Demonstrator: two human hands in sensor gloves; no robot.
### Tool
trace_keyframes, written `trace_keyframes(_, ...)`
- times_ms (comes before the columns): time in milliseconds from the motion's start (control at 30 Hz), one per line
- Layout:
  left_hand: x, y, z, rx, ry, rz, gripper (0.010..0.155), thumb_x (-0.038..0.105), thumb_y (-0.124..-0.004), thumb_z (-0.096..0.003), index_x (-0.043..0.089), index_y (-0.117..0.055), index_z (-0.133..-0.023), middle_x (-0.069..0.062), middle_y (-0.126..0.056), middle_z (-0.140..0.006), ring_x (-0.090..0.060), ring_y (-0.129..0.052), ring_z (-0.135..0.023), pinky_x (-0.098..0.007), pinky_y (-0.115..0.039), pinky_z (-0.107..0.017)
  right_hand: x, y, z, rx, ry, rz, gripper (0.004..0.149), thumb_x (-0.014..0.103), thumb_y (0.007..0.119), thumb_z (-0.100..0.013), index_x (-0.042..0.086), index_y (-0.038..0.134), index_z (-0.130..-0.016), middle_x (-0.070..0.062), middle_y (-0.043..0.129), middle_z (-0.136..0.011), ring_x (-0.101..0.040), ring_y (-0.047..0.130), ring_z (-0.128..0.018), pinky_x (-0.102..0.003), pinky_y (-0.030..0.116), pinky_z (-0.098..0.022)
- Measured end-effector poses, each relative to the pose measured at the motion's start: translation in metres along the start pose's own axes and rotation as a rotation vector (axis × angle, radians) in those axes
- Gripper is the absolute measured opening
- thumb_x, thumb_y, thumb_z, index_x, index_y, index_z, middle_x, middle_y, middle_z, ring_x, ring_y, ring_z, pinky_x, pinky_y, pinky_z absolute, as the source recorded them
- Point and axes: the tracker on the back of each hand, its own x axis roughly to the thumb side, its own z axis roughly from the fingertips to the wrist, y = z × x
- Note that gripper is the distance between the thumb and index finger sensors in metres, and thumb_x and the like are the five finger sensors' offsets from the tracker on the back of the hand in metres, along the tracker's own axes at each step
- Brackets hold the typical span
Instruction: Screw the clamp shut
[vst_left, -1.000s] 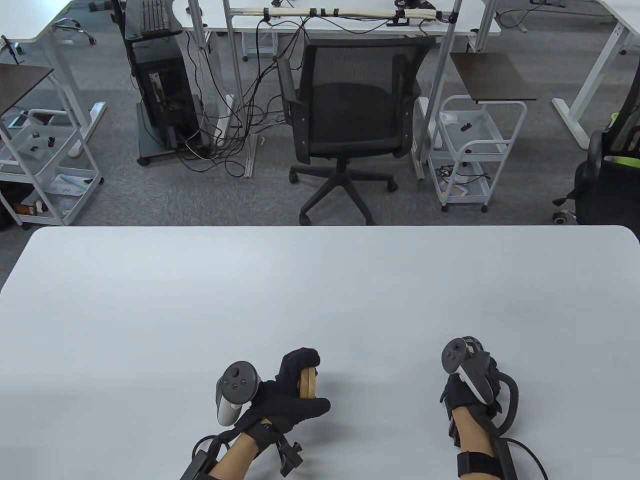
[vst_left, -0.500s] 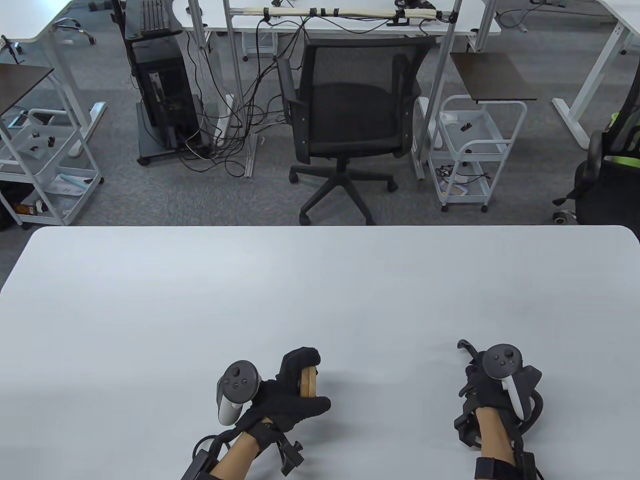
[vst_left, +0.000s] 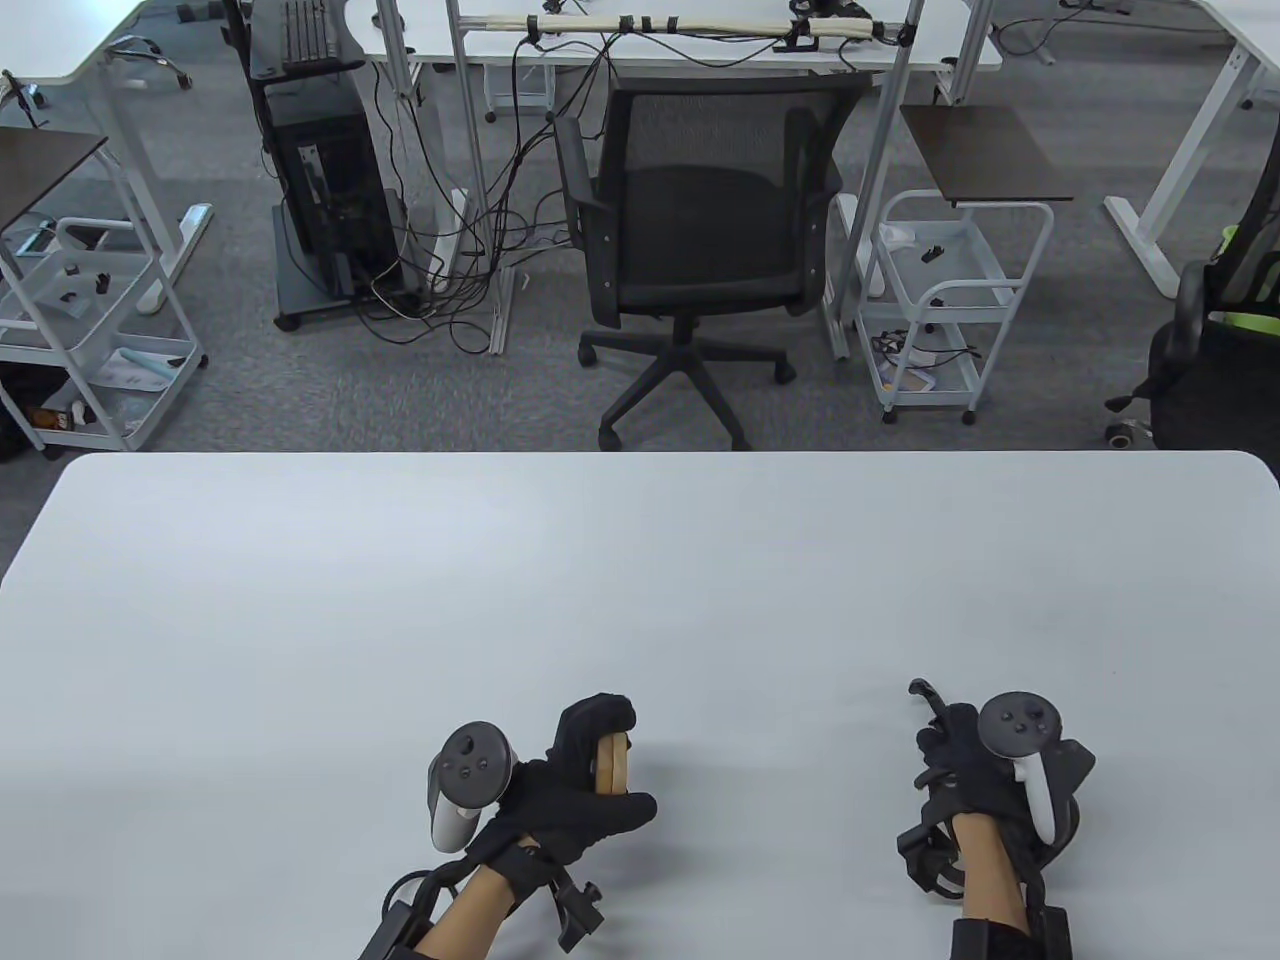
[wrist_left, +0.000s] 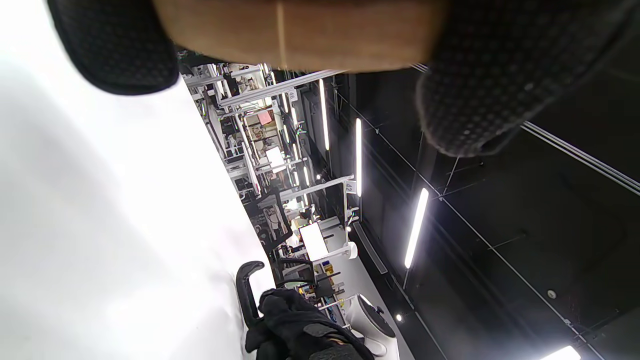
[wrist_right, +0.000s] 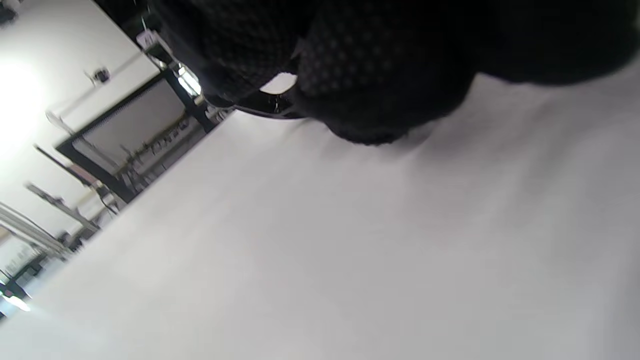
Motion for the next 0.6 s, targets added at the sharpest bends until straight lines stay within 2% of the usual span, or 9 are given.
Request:
trace_keyframes(67, 0.0, 0.0, 0.0, 0.004, -0.001, 0.003, 0.095, 0.053, -0.099, -0.0429, 0.048, -0.03, -0.108, -0.023, -0.023, -0.118, -0.06, -0.048, -0.097, -0.062, -0.08, -0.054, -0.001, -0.002, 0.001, -0.001, -0.042, -0.064, 0.055, 0.037, 0.087, -0.036, 0.026, 0.078, -0.09, -0.016, 0.1, -0.063, -0.014, 0.098, -0.022, -0.028, 0.089, -0.014)
trace_keyframes(233, 0.0, 0.0, 0.0, 0.007, -0.001, 0.006, 0.095, 0.053, -0.099, -0.0429, 0.048, -0.03, -0.108, -0.023, -0.023, -0.118, -0.06, -0.048, -0.098, -0.062, -0.08, -0.054, 0.011, -0.009, 0.011, -0.09, -0.251, -0.253, 0.055, 0.037, 0.093, -0.033, 0.031, 0.08, -0.087, -0.014, 0.101, -0.07, -0.012, 0.1, -0.026, -0.027, 0.091, -0.017)
trace_keyframes(300, 0.0, 0.0, 0.0, 0.006, -0.001, 0.005, 0.095, 0.053, -0.099, -0.043, 0.048, -0.03, -0.108, -0.023, -0.023, -0.118, -0.06, -0.048, -0.098, -0.062, -0.08, -0.054, 0.019, -0.009, 0.018, -0.071, -0.325, -0.406, 0.055, 0.034, 0.095, -0.033, 0.031, 0.081, -0.086, -0.011, 0.1, -0.072, -0.013, 0.1, -0.029, -0.028, 0.091, -0.019)
trace_keyframes(467, 0.0, 0.0, 0.0, 0.007, -0.004, 0.001, 0.095, 0.053, -0.099, -0.0428, 0.047, -0.03, -0.108, -0.023, -0.023, -0.117, -0.059, -0.048, -0.097, -0.063, -0.08, -0.054, 0.04, -0.001, 0.041, -0.016, -0.49, -0.656, 0.055, 0.028, 0.096, -0.031, 0.033, 0.083, -0.085, -0.01, 0.097, -0.077, -0.014, 0.101, -0.032, -0.027, 0.091, -0.022)
trace_keyframes(500, 0.0, -0.001, 0.001, 0.004, -0.005, 0.001, 0.095, 0.053, -0.099, -0.0426, 0.047, -0.03, -0.108, -0.023, -0.023, -0.117, -0.059, -0.048, -0.098, -0.063, -0.08, -0.054, 0.044, 0.001, 0.045, 0.001, -0.517, -0.705, 0.053, 0.027, 0.095, -0.032, 0.032, 0.084, -0.084, -0.01, 0.095, -0.079, -0.015, 0.101, -0.033, -0.027, 0.091, -0.023)
trace_keyframes(567, 0.0, -0.001, 0.001, -0.003, -0.007, 0.0, 0.096, 0.053, -0.099, -0.0422, 0.047, -0.03, -0.108, -0.023, -0.024, -0.118, -0.06, -0.047, -0.098, -0.063, -0.08, -0.054, 0.052, 0.005, 0.052, 0.027, -0.548, -0.775, 0.042, 0.024, 0.092, -0.034, 0.031, 0.093, -0.075, -0.012, 0.089, -0.086, -0.015, 0.1, -0.033, -0.028, 0.09, -0.023)
trace_keyframes(600, 0.0, -0.001, 0.001, -0.008, -0.008, -0.001, 0.096, 0.053, -0.099, -0.0423, 0.047, -0.03, -0.108, -0.023, -0.024, -0.118, -0.06, -0.048, -0.098, -0.063, -0.08, -0.054, 0.054, 0.007, 0.054, 0.035, -0.563, -0.785, 0.042, 0.024, 0.092, -0.034, 0.031, 0.094, -0.075, -0.011, 0.091, -0.085, -0.015, 0.101, -0.033, -0.027, 0.091, -0.023)
